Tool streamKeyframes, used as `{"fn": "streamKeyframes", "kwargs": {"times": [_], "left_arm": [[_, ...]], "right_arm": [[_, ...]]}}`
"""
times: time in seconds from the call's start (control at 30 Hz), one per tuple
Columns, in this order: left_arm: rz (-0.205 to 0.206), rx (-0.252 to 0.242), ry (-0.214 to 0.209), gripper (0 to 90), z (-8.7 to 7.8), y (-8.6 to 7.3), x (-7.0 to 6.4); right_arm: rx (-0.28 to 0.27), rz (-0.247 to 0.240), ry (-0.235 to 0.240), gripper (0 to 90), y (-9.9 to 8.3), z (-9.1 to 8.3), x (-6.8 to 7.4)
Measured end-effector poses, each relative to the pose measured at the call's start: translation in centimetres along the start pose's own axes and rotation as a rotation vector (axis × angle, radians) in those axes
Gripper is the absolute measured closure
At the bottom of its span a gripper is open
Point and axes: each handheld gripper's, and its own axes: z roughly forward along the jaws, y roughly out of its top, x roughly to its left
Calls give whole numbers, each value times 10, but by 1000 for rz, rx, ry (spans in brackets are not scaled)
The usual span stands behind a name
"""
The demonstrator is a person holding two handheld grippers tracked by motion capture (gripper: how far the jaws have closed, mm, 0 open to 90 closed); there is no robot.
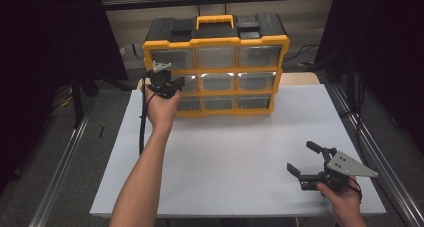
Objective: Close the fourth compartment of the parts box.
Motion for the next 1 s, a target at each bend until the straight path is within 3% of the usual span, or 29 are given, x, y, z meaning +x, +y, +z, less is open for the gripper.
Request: {"fn": "streamKeyframes", "kwargs": {"times": [1.0], "left_arm": [[10,-9,5,900,5,0,-3]], "right_arm": [[-2,2,-4,31,-1,-1,-1]]}}
